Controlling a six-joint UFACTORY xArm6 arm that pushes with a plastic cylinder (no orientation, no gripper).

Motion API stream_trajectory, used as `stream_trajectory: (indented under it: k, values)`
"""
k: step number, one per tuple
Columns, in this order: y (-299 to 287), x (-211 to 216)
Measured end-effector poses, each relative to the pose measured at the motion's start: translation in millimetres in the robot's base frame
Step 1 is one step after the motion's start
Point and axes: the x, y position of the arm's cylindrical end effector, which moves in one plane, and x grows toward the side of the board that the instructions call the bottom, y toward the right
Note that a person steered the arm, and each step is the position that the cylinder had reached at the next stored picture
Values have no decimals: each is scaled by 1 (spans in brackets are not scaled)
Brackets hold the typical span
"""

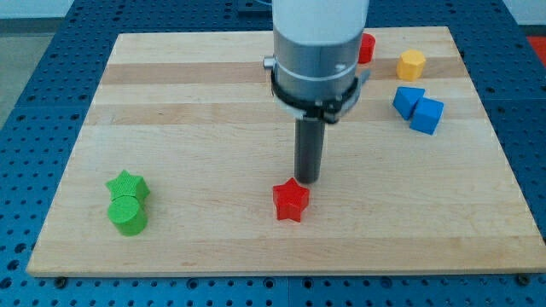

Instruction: Move the arm to the left of the red circle

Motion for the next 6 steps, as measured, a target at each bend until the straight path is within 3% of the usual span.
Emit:
stream_trajectory:
  k: [4, 6]
  values:
    - [-6, -196]
    - [26, -271]
